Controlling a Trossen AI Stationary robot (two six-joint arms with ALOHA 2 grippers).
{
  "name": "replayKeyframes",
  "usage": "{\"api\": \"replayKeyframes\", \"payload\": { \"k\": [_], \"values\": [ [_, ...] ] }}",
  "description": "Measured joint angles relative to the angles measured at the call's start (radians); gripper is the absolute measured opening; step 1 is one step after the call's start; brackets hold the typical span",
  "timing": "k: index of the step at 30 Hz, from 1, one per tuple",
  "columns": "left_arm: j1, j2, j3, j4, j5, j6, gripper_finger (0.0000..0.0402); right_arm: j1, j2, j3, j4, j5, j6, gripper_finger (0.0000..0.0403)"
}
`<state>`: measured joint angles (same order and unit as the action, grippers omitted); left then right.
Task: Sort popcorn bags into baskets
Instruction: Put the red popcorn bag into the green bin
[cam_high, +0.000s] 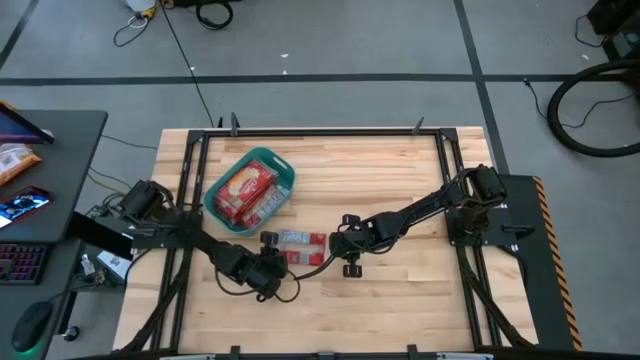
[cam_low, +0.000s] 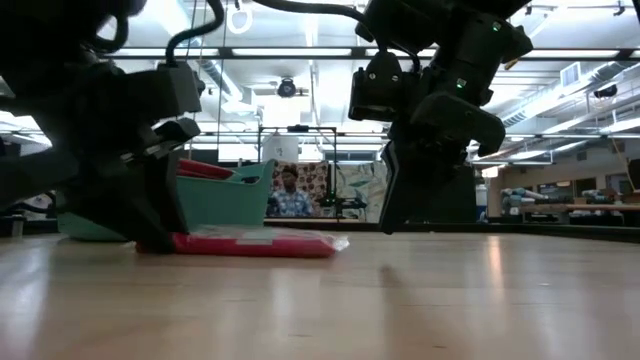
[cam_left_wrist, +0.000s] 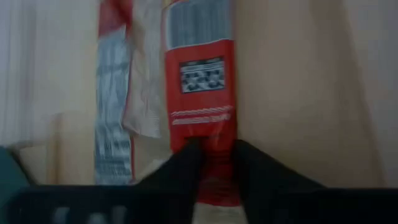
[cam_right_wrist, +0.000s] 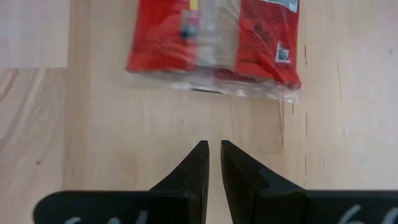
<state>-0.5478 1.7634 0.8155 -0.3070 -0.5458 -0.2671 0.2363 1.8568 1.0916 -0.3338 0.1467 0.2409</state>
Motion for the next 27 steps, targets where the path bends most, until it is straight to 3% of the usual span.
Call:
{"api": "replayKeyframes", "payload": {
  "k": [3,5,13,20,27],
  "values": [
    [0.009,0.001,-0.001,-0.006,0.004,-0.005,0.0037,0.003,0.000,0.000,0.002,0.000,0.000,0.0048],
    [0.011,0.001,-0.001,-0.005,0.007,-0.005,0.0012,0.006,0.000,0.000,0.004,0.000,-0.002,0.0048],
    [0.013,-0.086,0.042,-0.075,-0.014,0.048,0.0004,0.013,-0.032,0.000,-0.085,0.011,0.023,0.0048],
    [0.036,-0.200,0.160,-0.288,-0.150,0.050,0.0002,0.064,-0.168,-0.001,-0.271,0.179,0.105,0.0048],
    [0.097,-0.298,0.277,-0.471,-0.260,0.012,0.0001,0.118,-0.265,-0.001,-0.297,0.282,0.154,0.0048]
  ]
}}
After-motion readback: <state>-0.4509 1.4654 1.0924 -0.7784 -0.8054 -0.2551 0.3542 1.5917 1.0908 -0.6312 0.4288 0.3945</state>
